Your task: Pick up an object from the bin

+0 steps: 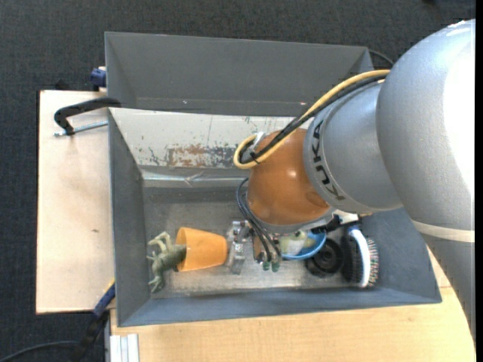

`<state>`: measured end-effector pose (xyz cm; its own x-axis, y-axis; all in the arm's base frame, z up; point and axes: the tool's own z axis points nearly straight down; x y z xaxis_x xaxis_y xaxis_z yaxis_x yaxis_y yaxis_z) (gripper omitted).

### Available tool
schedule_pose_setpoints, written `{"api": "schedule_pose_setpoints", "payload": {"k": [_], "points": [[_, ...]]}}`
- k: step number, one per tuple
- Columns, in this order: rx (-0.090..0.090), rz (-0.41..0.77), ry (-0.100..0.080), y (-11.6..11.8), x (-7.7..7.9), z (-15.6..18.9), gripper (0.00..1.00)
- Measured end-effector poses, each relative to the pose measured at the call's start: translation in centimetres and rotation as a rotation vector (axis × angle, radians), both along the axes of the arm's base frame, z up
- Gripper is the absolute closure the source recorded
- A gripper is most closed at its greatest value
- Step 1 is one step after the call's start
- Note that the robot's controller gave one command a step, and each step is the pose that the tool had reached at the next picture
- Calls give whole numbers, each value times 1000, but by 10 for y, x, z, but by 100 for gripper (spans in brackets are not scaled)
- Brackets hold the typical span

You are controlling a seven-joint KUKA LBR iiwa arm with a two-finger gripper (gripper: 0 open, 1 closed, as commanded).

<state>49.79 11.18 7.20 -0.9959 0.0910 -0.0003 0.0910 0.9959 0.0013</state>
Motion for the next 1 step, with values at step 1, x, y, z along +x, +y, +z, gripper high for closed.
{"api": "schedule_pose_setpoints", "payload": {"k": [1], "points": [[1,0,0,0,0,0,0]]}}
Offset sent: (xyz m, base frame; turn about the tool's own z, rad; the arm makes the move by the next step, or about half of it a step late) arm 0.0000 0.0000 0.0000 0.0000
